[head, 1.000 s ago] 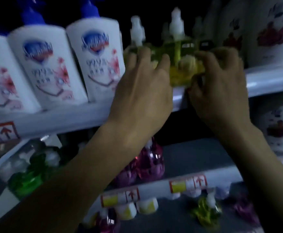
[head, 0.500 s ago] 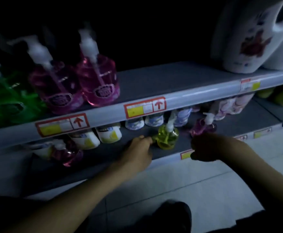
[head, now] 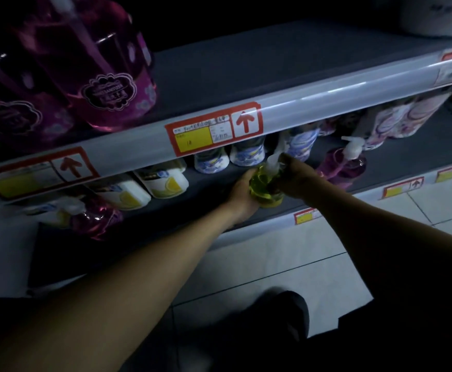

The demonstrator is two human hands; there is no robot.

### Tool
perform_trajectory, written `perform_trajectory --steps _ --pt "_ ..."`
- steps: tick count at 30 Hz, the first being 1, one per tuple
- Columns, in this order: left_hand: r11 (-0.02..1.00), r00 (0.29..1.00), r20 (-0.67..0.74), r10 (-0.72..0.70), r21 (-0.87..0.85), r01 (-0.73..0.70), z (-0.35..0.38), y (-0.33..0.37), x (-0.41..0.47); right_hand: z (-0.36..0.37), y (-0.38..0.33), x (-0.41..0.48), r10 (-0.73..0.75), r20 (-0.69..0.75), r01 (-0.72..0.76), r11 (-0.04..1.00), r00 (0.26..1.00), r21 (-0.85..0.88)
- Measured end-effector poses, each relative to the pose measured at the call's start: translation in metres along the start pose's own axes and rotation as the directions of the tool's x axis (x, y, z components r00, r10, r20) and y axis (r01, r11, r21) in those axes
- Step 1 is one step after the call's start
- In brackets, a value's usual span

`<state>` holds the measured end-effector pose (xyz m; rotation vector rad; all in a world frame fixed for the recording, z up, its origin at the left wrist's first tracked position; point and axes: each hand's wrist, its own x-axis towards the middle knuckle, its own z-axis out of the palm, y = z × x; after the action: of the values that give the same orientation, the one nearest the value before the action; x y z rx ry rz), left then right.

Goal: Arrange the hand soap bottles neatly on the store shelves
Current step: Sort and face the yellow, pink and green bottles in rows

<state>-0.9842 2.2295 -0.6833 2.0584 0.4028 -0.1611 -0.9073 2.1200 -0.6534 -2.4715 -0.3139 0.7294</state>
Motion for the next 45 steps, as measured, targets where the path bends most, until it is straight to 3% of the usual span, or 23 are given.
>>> perform_trajectory --steps 3,8,13,17,22,25,27,30,33,38,42,45 --pt "0.995 0.997 -0.051 -0.054 -0.081 0.050 -0.001 -0.007 -0.005 0.010 -0.010 0.005 0.016 -0.065 -0.015 1.000 0.998 0.024" --pt "0.975 0.998 -0.017 -0.064 -0.216 0.059 -0.008 -0.025 -0.020 0.029 -0.035 -0.012 0.016 -0.129 -0.020 0.999 0.992 -0.036" --pt "0.960 0.999 -0.015 -0.042 -0.277 0.036 -0.026 -0.045 -0.040 0.034 -0.056 -0.061 -0.138 -0.133 0.106 0.969 0.982 -0.223" --pt "0.896 0.990 0.137 0.021 -0.442 0.043 -0.045 -0.046 -0.081 0.029 -0.071 -0.112 -0.294 -0.220 0.209 0.917 0.930 -0.341" --pt "0.798 0.943 0.305 0.131 -0.597 0.082 -0.067 -0.021 -0.138 0.014 -0.081 -0.163 -0.341 -0.308 0.311 0.939 0.888 -0.144" --pt "0.706 0.912 0.365 0.188 -0.696 0.134 -0.083 0.004 -0.162 -0.021 -0.087 -0.177 -0.415 -0.087 0.423 0.873 0.906 0.241" --pt "0.643 0.907 0.341 0.245 -0.758 0.111 -0.094 0.021 -0.172 -0.048 -0.089 -0.185 -0.504 0.112 0.390 0.774 0.857 0.498" --pt "0.604 0.925 0.263 0.274 -0.796 0.047 -0.106 0.045 -0.180 -0.075 -0.085 -0.190 -0.580 0.308 0.302 0.723 0.754 0.621" --pt "0.590 0.950 0.196 0.243 -0.807 0.016 -0.112 0.062 -0.185 -0.090 -0.088 -0.192 -0.612 0.367 0.306 0.722 0.700 0.621" --pt "0.554 0.939 0.126 0.321 -0.829 -0.078 -0.127 0.080 -0.192 -0.102 -0.090 -0.187 -0.645 0.251 0.406 0.689 0.722 0.601" --pt "0.664 0.948 0.014 0.317 -0.718 -0.211 -0.146 0.110 -0.199 -0.119 -0.093 -0.186 -0.698 0.070 0.509 0.584 0.713 0.632" --pt "0.752 0.928 -0.094 0.361 -0.559 -0.349 -0.154 0.137 -0.207 -0.135 -0.100 -0.192 -0.744 -0.033 0.616 0.526 0.667 0.586"
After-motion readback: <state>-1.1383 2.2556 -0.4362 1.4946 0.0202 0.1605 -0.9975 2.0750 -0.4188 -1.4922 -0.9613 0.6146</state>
